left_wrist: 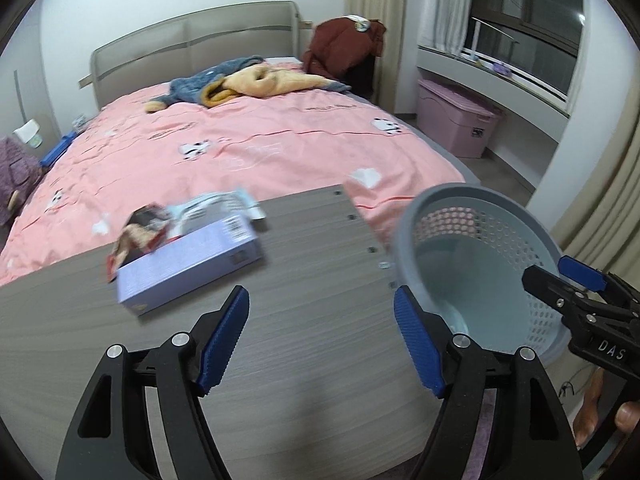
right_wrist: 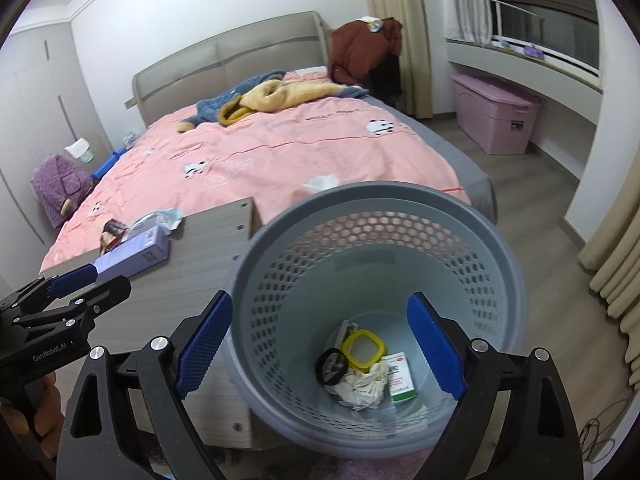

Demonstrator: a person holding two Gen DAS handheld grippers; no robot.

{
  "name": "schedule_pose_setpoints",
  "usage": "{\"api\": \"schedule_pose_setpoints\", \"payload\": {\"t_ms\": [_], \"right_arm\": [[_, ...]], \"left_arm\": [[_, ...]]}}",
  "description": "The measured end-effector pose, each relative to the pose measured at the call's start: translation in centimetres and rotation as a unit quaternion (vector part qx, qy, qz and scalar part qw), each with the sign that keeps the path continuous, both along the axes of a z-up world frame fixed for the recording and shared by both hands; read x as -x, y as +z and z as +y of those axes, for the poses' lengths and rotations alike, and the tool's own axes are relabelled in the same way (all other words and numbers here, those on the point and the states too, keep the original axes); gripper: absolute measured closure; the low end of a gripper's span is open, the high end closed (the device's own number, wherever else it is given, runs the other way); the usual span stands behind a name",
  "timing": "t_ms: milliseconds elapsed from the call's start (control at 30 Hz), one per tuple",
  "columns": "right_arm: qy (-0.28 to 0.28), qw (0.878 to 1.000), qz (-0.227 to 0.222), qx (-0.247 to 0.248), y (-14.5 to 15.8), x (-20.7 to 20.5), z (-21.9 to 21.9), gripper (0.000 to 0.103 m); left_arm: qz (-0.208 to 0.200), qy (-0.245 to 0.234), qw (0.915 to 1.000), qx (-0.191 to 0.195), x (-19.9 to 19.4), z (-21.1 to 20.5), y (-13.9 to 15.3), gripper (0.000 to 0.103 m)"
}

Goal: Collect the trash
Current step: 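Move both grippers back over the table toward the lavender box, then grasp the lavender box with the right gripper and lift it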

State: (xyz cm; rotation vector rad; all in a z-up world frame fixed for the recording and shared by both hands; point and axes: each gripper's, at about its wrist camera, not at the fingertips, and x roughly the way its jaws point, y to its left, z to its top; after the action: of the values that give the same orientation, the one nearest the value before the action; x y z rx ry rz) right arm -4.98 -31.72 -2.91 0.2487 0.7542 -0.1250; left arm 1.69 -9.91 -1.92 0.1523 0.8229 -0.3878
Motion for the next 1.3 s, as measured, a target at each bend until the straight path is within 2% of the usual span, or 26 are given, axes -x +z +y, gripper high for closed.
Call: {"api": "schedule_pose_setpoints", "payload": {"t_ms": [267, 467, 633, 800, 1033, 1300], "right_arm": [[0.085, 0.996, 0.002, 0.018, 0.0, -4.0, 6.2, 0.013], [0.154, 0.988, 0.01, 0.027, -0.5, -7.7, 10.5, 0.011], [0.207, 0.978, 0.021, 0.022, -1.1, -11.2, 13.1, 0.011], [0.264, 0.964, 0.023, 0.0, -1.4, -14.7, 15.0, 0.01], [0.317, 0.948, 0.033, -0.024, -1.9, -18.3, 16.5, 0.01], [0.37, 0.928, 0.047, -0.013, -2.6, -20.6, 18.7, 0.009]], "left_arm": [[-0.011, 0.102, 0.9947, 0.005, -1.1, 9.0, 0.2, 0.03], [-0.027, 0.176, 0.9841, 0.0, -2.5, 14.7, 0.4, 0.028], [-0.028, 0.218, 0.9756, 0.002, -3.9, 18.0, 0.2, 0.028], [-0.025, 0.242, 0.9701, 0.003, -5.5, 19.9, -0.4, 0.028], [-0.019, 0.26, 0.9653, 0.0, -6.8, 21.4, -1.2, 0.028], [-0.017, 0.275, 0.9612, -0.004, -7.9, 22.5, -1.6, 0.028]]}}
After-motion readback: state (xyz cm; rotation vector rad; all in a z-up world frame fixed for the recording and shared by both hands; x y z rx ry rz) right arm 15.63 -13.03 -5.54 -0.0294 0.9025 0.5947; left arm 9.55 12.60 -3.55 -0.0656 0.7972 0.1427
